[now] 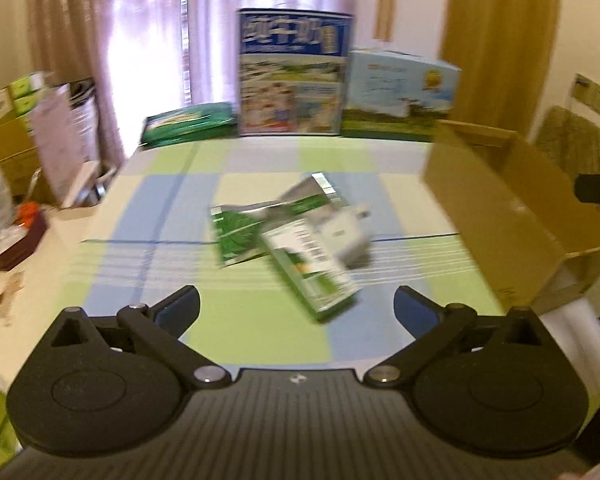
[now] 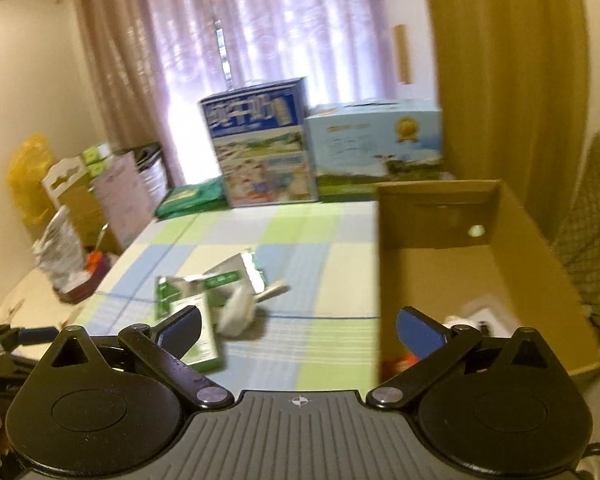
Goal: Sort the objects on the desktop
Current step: 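Move both open grippers back over the remaining table items, then grasp the green-and-white spray box with the left gripper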
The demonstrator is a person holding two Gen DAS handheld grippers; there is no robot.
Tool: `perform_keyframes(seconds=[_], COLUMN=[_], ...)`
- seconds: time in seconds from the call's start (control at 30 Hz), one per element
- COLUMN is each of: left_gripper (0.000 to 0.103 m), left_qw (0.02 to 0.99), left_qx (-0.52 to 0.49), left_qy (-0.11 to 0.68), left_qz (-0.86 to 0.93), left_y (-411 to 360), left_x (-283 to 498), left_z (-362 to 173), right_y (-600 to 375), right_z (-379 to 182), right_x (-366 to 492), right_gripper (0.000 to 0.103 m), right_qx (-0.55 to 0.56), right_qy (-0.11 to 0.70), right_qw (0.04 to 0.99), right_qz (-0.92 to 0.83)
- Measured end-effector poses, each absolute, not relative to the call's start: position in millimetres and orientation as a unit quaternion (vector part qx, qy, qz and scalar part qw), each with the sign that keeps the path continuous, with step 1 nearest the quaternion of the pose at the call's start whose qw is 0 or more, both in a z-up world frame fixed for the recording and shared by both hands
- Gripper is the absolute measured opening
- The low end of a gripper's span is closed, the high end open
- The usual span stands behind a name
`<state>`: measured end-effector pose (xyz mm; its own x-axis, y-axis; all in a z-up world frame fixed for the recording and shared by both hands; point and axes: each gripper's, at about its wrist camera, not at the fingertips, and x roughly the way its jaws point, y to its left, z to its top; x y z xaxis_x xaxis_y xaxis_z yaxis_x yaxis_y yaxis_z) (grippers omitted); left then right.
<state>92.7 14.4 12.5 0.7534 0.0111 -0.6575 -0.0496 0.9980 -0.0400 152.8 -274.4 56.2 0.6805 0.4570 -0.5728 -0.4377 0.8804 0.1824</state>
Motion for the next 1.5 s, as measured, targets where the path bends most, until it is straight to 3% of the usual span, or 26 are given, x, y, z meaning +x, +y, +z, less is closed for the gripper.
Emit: perform_keyframes(seconds=[0.63,1.07,1.5], left_gripper=[0.101,0.101,0.101], left_qw=[0.929,0.930,0.932], left_qx=[-0.065,-0.047,-0.028], left_qy=[0.362,0.364,0.362], left_qz=[0.035,0.019,0.000], left_y=[52.2,12.6,-14.7], left_x=[111.1,156.8,202.8], left_z=[-43.8,-83.7,-105.4], right_y=[-187.4,-160.7,-153.1], right_z=[-14.0,-58.2,-57.7], right_x=[172.2,235.0,271.6], right_gripper=[0.101,0.101,0.101], right_qx=[-0.003,-0.001,-0.003], right_qy=[0.352,0.359,0.353], right_qw=[0.889,0.890,0.894], right_qz=[0.294,0.280,0.276])
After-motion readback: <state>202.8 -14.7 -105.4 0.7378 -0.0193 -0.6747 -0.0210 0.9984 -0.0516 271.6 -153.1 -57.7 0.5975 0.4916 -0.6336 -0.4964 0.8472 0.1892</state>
